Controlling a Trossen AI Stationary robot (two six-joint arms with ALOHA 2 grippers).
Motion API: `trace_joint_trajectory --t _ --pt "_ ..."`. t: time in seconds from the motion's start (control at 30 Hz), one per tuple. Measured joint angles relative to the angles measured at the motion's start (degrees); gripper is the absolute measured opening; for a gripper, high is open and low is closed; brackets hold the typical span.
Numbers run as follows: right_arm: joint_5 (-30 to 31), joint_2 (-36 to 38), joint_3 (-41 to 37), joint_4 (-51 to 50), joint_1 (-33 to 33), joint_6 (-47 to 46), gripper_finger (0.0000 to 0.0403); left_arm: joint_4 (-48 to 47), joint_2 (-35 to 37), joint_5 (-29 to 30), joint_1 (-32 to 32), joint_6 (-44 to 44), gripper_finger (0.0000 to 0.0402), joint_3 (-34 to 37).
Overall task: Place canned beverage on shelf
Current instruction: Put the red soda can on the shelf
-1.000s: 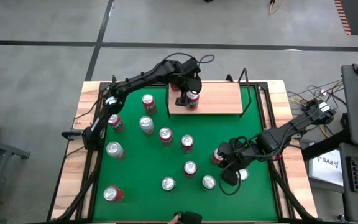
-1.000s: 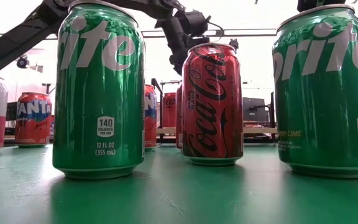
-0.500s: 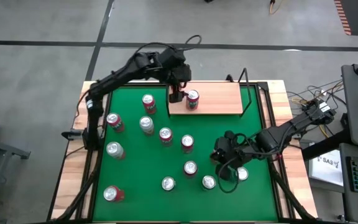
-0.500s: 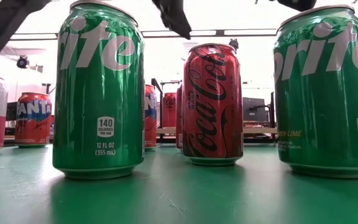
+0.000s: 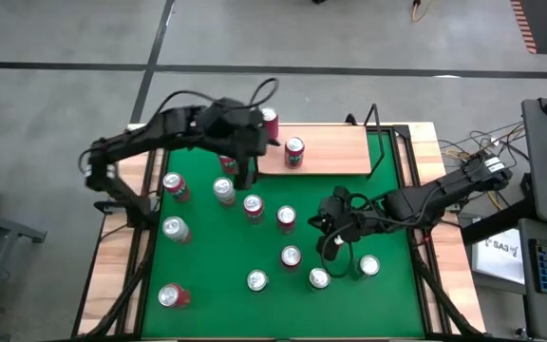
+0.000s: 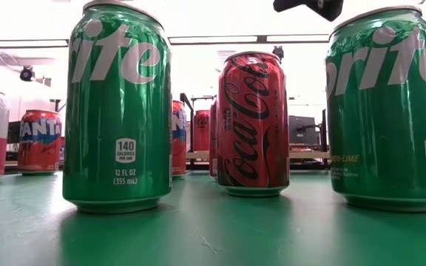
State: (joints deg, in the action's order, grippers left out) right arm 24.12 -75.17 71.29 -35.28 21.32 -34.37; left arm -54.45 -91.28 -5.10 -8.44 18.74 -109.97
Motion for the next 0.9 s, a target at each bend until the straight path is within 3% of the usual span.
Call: trace_joint_trajectory --t 0.27,0.4,0.63,0.9 --pt "-0.04 -1.95 0.15 4.53 -1.74 1.27 0.0012 18.61 17.22 7.34 3.41 -4.79 0.0358 26.04" --pt "-0.04 -3.17 0.22 4.73 -4.35 1.34 0.0012 27.36 24.61 7.61 4.27 -6.44 0.0355 36.14" --pt "0.00 -5.57 0.42 9.12 -9.90 3.80 0.0012 37.97 35.57 7.63 4.67 -8.01 0.0354 50.32" --pt "0.13 -6.45 2.69 14.41 -16.83 8.57 0.0012 43.64 46.41 9.46 4.67 -9.40 0.0354 62.26"
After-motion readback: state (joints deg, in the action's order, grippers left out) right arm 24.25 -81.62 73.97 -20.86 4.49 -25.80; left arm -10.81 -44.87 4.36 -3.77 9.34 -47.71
